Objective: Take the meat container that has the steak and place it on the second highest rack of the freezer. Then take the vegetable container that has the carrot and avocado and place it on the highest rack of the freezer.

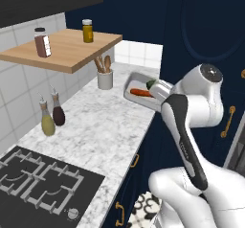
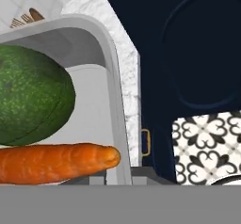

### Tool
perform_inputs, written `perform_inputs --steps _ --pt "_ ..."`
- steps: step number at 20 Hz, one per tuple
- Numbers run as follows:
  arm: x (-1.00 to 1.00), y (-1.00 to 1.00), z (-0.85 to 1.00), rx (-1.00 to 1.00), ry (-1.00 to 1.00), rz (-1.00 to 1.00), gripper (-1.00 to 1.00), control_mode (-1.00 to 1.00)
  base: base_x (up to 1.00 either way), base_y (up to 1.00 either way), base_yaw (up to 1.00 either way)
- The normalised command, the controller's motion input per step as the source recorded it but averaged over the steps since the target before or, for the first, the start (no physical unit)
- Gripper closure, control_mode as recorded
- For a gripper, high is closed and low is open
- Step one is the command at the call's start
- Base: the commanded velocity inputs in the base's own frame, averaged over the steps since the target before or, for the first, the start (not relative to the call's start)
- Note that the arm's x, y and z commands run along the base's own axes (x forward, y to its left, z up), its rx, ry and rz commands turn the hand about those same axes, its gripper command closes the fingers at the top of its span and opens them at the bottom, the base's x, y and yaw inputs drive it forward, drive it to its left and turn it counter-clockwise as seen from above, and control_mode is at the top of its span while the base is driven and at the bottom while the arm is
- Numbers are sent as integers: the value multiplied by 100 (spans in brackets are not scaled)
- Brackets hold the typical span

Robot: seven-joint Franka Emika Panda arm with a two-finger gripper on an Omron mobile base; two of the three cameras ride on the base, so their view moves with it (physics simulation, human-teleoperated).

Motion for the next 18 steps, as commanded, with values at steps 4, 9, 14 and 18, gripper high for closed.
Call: perform_inputs --steps 4,9,14,18 --pt "-100 -14 61 -4 0 0 100 -100 0 0 0" --pt "-100 -3 37 -8 6 0 100 -100 0 0 0" --pt "-100 0 26 -3 21 1 100 -100 0 0 0" --pt "-88 0 2 0 32 0 100 -100 0 0 0"
